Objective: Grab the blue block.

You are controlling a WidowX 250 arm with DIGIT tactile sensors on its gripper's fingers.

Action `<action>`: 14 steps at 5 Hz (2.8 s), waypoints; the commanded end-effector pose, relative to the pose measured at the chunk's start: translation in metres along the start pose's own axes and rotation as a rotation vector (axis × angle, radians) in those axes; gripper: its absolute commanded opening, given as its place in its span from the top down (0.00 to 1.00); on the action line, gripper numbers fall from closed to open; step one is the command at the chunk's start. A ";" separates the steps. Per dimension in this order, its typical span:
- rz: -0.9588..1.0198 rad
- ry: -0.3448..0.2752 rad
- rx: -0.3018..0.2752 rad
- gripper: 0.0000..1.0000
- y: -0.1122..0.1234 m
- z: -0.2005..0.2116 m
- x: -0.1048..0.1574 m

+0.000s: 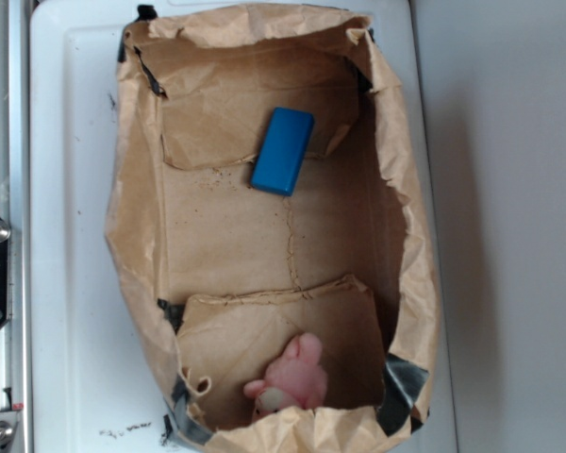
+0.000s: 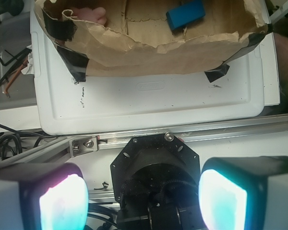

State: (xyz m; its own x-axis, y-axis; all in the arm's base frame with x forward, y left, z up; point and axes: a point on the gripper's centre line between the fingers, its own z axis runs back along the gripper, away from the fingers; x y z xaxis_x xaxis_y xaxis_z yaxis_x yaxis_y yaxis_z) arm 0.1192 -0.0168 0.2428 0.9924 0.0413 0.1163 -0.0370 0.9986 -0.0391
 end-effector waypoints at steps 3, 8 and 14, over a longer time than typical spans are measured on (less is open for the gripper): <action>0.333 -0.117 -0.058 0.00 0.024 -0.011 0.073; 0.850 -0.307 -0.024 0.00 0.076 -0.078 0.133; 0.864 -0.239 0.041 0.00 0.098 -0.122 0.169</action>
State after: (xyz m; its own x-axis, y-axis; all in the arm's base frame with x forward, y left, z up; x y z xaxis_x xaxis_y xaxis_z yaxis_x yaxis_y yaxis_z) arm 0.2967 0.0671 0.1179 0.6057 0.7652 0.2182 -0.7547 0.6394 -0.1472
